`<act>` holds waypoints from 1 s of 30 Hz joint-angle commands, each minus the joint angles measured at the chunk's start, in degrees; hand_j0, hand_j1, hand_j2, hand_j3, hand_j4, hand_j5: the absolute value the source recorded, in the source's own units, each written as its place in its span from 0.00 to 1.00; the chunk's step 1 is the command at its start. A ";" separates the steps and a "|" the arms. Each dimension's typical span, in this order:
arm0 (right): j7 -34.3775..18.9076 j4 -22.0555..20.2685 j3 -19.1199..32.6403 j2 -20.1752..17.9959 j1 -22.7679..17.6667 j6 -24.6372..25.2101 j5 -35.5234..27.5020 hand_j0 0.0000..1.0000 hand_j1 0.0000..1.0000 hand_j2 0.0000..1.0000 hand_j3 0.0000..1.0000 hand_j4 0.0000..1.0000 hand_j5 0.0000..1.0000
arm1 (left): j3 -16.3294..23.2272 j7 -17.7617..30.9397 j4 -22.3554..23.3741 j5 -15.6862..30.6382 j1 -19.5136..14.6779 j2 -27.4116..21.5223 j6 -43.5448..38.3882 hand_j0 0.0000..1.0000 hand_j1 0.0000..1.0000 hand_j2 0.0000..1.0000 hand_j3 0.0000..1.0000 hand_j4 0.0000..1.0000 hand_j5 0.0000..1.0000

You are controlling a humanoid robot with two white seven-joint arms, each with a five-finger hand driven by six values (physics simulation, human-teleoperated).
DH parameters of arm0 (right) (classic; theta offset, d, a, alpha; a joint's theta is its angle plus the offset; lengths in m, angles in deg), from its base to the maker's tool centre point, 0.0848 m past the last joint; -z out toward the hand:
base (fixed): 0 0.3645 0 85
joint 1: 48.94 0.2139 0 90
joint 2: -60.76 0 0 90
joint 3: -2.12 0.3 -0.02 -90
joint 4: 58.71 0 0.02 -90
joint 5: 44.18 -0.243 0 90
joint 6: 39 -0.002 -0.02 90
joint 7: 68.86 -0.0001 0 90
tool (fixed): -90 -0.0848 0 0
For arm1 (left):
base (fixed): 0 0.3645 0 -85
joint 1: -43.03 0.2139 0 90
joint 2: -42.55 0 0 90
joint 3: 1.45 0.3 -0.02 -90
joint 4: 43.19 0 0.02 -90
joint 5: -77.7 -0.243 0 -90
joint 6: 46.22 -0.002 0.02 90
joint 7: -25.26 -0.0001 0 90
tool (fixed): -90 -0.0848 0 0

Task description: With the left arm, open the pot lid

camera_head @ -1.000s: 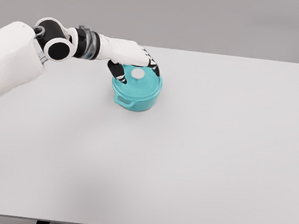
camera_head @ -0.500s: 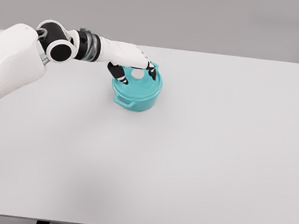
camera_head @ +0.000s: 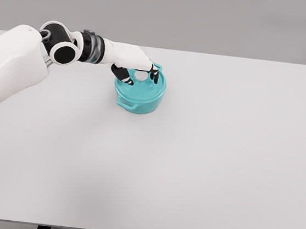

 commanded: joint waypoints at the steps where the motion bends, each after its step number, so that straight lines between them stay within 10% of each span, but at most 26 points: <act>1: -0.02 -0.04 -0.02 -0.01 0.00 0.01 -0.01 1.00 1.00 1.00 1.00 1.00 1.00 | -0.11 -0.02 0.03 0.16 0.00 0.02 -0.07 0.66 0.66 0.66 0.66 0.66 0.66; 13: -0.02 -0.03 -0.02 -0.01 0.00 0.01 -0.01 1.00 1.00 1.00 1.00 1.00 1.00 | -0.03 -0.02 0.03 0.16 -0.09 -0.07 0.46 0.34 0.34 0.34 0.34 0.34 0.34; 30: -0.02 0.05 -0.02 -0.01 0.00 0.01 -0.01 1.00 1.00 1.00 1.00 1.00 1.00 | 0.06 -0.02 -0.50 0.16 -3.87 -6.57 3.88 0.33 0.33 0.33 0.33 0.33 0.33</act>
